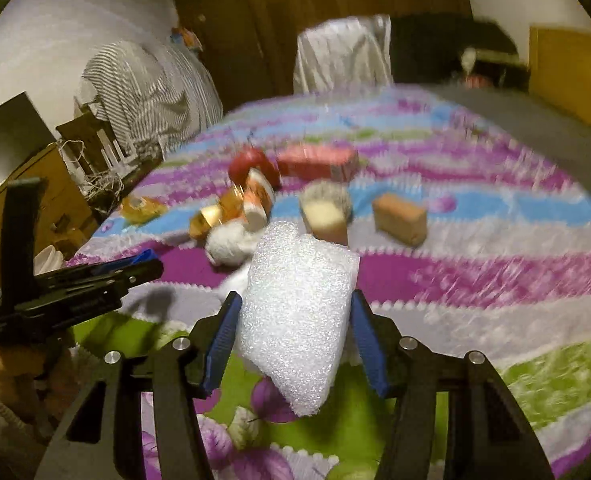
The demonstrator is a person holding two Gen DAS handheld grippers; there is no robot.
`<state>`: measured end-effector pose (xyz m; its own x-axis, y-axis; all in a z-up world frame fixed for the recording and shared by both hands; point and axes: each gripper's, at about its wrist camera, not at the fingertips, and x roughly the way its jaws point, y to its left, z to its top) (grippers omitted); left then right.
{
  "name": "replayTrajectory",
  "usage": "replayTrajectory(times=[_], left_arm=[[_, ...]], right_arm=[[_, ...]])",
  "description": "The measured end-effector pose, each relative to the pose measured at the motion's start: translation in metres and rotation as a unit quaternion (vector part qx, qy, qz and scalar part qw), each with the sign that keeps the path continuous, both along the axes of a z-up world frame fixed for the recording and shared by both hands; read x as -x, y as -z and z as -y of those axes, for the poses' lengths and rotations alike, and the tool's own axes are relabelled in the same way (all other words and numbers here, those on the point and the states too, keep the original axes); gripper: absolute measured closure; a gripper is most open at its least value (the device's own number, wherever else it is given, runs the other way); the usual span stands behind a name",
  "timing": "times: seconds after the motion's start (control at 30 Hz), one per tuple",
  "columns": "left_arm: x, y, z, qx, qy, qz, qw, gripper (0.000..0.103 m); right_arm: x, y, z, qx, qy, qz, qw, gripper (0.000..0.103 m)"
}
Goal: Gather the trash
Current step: 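Grasp the blue bottle cap with the left tool while the right tool grasps the white foam block, then carry the blue cap and foam block in both tools over the white bin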
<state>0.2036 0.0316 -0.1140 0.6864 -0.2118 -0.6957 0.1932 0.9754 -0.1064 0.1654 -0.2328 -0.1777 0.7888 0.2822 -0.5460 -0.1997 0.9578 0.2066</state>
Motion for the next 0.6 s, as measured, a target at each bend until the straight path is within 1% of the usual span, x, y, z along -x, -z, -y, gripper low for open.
replayTrajectory(times=[0.1, 0.17, 0.27, 0.43, 0.5, 0.6], left_arm=[[0.027, -0.028, 0.005, 0.007, -0.007, 0.042, 0.9991, 0.065], [0.042, -0.045, 0.008, 0.007, -0.012, 0.071, 0.9974, 0.065], [0.067, -0.074, 0.016, 0.001, -0.024, 0.122, 0.9922, 0.065], [0.096, -0.100, 0.030, -0.002, -0.030, 0.174, 0.9843, 0.065], [0.104, -0.106, 0.034, -0.003, -0.029, 0.187, 0.9819, 0.065], [0.108, -0.110, 0.037, -0.002, -0.026, 0.193, 0.9808, 0.065]], right_arm=[[0.018, -0.026, -0.002, 0.021, 0.006, 0.050, 0.998, 0.047], [0.034, -0.047, -0.002, 0.034, 0.013, 0.088, 0.995, 0.047], [0.056, -0.069, -0.002, 0.043, 0.025, 0.128, 0.991, 0.046], [0.083, -0.098, -0.002, 0.058, 0.045, 0.177, 0.982, 0.046], [0.091, -0.106, -0.002, 0.062, 0.049, 0.189, 0.979, 0.046], [0.099, -0.113, 0.001, 0.061, 0.052, 0.194, 0.978, 0.046]])
